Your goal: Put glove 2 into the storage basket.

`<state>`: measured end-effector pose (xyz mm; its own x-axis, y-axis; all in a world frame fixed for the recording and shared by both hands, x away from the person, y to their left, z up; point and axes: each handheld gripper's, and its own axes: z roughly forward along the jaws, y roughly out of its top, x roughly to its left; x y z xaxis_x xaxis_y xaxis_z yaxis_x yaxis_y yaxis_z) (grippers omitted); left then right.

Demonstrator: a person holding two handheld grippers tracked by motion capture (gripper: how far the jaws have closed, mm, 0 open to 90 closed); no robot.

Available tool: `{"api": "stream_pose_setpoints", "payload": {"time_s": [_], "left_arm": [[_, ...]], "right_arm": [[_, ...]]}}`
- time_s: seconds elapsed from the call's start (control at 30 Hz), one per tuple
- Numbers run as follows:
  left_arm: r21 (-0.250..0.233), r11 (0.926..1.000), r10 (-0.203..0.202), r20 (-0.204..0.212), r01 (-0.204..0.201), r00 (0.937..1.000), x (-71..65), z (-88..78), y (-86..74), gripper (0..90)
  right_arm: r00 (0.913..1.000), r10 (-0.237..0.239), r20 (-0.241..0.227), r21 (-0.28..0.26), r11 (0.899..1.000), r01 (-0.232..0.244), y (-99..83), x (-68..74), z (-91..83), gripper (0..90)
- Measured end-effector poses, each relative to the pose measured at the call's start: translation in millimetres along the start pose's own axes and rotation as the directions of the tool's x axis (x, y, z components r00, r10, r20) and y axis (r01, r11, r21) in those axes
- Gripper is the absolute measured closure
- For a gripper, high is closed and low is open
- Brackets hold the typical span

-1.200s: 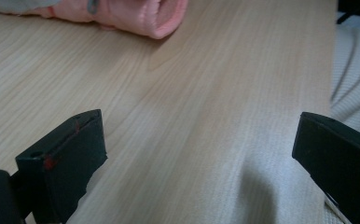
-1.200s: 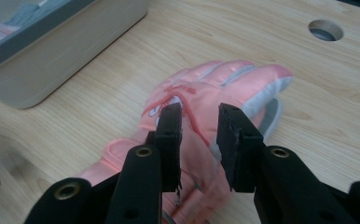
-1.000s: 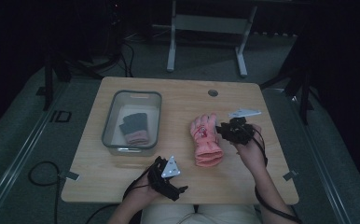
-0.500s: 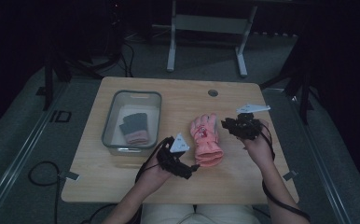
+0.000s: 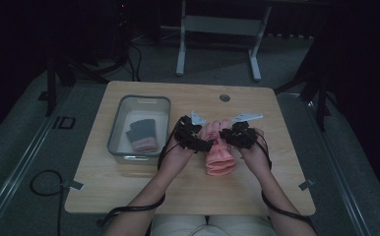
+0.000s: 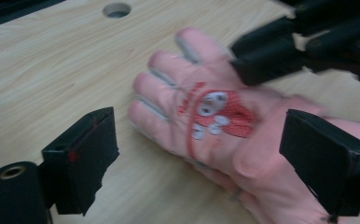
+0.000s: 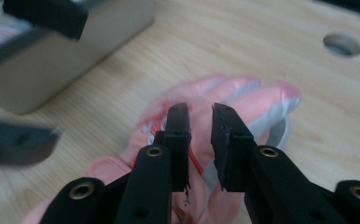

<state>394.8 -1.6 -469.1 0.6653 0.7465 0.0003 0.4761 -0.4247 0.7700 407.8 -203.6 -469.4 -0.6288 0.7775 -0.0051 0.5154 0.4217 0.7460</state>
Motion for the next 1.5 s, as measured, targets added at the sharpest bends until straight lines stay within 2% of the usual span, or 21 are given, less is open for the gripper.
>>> {"api": "stream_pose_setpoints", "payload": {"time_s": [0.07, 0.2, 0.27, 0.33, 0.4, 0.53, 0.57, 0.67, 0.73, 0.77, 0.8, 0.9, 0.93, 0.97, 1.0, 1.07, 1.13, 1.23, 1.3, 1.4, 1.5], "left_arm": [[0.028, 0.9994, -0.022, -0.031, 0.023, 0.9993, 5.5, 12.3, 0.5, 13.8], [0.06, 0.9929, -0.103, -0.001, 0.103, 0.9946, 15.3, 31.7, -2.7, 14.2], [0.106, 0.9854, -0.137, 0.031, 0.133, 0.9901, 17.4, 41.8, -5.8, 14.2], [0.149, 0.9746, -0.177, 0.058, 0.167, 0.9825, 19.4, 51.8, -10.7, 14.2], [0.173, 0.9651, -0.213, 0.086, 0.196, 0.9732, 21.7, 58.2, -15.4, 15.8], [0.205, 0.9385, -0.313, 0.164, 0.278, 0.9355, 27.7, 68.4, -23.4, 21.3], [0.211, 0.9335, -0.328, 0.174, 0.29, 0.9285, 29.2, 70.5, -25.0, 23.1], [0.215, 0.9139, -0.389, 0.218, 0.344, 0.8951, 33.0, 77.6, -32.0, 25.0], [0.223, 0.8971, -0.431, 0.253, 0.381, 0.8661, 36.4, 82.7, -37.4, 25.6], [0.218, 0.8943, -0.44, 0.271, 0.391, 0.856, 37.1, 84.4, -38.9, 27.1], [0.223, 0.8854, -0.461, 0.306, 0.408, 0.8331, 38.4, 86.6, -40.5, 32.0], [0.231, 0.882, -0.469, 0.349, 0.411, 0.8111, 39.3, 87.8, -40.4, 47.5], [0.232, 0.8822, -0.469, 0.353, 0.41, 0.8096, 38.7, 86.9, -39.5, 53.6], [0.234, 0.8851, -0.463, 0.347, 0.403, 0.8157, 38.0, 84.7, -37.4, 59.5], [0.228, 0.8932, -0.446, 0.341, 0.387, 0.8273, 37.0, 82.3, -35.1, 65.0], [0.227, 0.9037, -0.422, 0.33, 0.363, 0.8441, 34.3, 79.6, -31.3, 71.0], [0.208, 0.9163, -0.395, 0.333, 0.343, 0.8561, 32.4, 77.4, -29.1, 73.1], [0.202, 0.9188, -0.391, 0.341, 0.339, 0.8549, 31.2, 75.3, -27.7, 74.2], [0.198, 0.9233, -0.379, 0.336, 0.329, 0.8622, 28.5, 72.9, -24.1, 75.3], [0.187, 0.9316, -0.359, 0.333, 0.312, 0.8722, 24.2, 67.2, -17.7, 76.5], [0.168, 0.9395, -0.34, 0.345, 0.298, 0.875, 22.9, 57.7, -10.0, 77.2]], "right_arm": [[0.9997, 0.008, 0.025, 0.017, 1.0, -0.008, -4.6, -2.6, 4.7, 68.8], [0.9971, 0.076, 0.006, 0.102, 0.992, -0.076, -12.0, -14.6, 14.3, 60.8], [0.9977, 0.068, -0.003, 0.116, 0.991, -0.067, -14.7, -18.0, 16.5, 56.1], [0.9978, 0.062, -0.022, 0.162, 0.985, -0.058, -17.9, -22.1, 21.2, 51.2], [0.9944, 0.091, -0.054, 0.173, 0.982, -0.08, -21.8, -27.5, 25.7, 49.7], [0.9909, 0.107, -0.082, 0.175, 0.98, -0.091, -24.7, -30.6, 29.6, 49.8], [0.9906, 0.107, -0.085, 0.178, 0.98, -0.091, -25.1, -30.3, 31.1, 49.8], [0.9881, 0.121, -0.094, 0.187, 0.977, -0.102, -26.1, -31.1, 34.6, 49.9], [0.986, 0.131, -0.103, 0.192, 0.975, -0.11, -27.5, -32.0, 37.0, 50.7], [0.9847, 0.137, -0.108, 0.193, 0.975, -0.114, -28.3, -32.5, 37.8, 51.8], [0.9839, 0.141, -0.111, 0.192, 0.974, -0.118, -28.9, -32.7, 38.6, 52.9], [0.9803, 0.155, -0.122, 0.196, 0.972, -0.129, -30.1, -33.8, 39.9, 57.6], [0.9802, 0.155, -0.124, 0.194, 0.973, -0.129, -30.0, -33.6, 39.5, 59.5], [0.9806, 0.153, -0.123, 0.191, 0.973, -0.128, -29.9, -33.2, 39.5, 61.0], [0.9807, 0.152, -0.123, 0.188, 0.974, -0.128, -29.5, -32.3, 39.0, 62.3], [0.9808, 0.151, -0.123, 0.182, 0.975, -0.127, -29.4, -31.6, 38.0, 64.3], [0.9801, 0.154, -0.125, 0.171, 0.976, -0.132, -30.3, -31.7, 36.0, 65.7], [0.9774, 0.158, -0.14, 0.146, 0.98, -0.138, -33.7, -33.2, 32.7, 66.9], [0.9726, 0.179, -0.149, 0.137, 0.978, -0.158, -35.4, -35.2, 30.4, 67.6], [0.9736, 0.177, -0.144, 0.127, 0.979, -0.159, -34.9, -34.6, 25.7, 68.5], [0.972, 0.18, -0.151, 0.099, 0.981, -0.166, -33.2, -34.7, 17.8, 68.9]]}}
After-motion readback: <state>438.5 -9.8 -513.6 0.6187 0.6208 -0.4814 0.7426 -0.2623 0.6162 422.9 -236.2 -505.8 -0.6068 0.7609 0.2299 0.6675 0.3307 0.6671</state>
